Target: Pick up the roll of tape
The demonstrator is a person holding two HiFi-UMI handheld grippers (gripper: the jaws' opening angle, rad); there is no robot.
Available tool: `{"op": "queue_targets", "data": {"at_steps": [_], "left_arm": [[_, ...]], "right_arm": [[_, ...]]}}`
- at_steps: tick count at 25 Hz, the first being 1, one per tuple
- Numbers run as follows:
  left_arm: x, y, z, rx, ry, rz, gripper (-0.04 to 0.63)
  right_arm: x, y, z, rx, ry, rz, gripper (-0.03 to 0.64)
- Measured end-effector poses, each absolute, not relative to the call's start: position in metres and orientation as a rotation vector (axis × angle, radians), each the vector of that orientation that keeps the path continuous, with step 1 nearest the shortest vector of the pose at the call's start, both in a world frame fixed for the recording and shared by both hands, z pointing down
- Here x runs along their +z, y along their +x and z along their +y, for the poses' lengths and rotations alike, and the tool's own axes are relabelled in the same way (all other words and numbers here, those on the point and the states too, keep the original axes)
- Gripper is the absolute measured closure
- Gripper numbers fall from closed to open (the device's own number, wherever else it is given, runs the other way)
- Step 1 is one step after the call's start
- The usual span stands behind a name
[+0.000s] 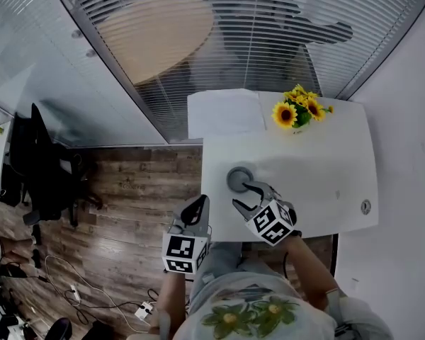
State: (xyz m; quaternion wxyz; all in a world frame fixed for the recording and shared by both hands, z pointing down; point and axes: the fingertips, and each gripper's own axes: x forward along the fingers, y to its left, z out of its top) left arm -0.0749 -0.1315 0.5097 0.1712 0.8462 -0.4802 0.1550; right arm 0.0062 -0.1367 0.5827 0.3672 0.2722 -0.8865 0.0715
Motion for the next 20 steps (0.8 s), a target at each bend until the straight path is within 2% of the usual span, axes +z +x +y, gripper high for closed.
{"op": "queue_targets", "data": {"at_steps": [20], "left_arm": [[0.529,-0.083,-0.149,0.469,2.343,-1.356,0.592]], "right_arm": [[0.642,-0.005,-0.15,0.182,0.548,-2.172,0.426]]}}
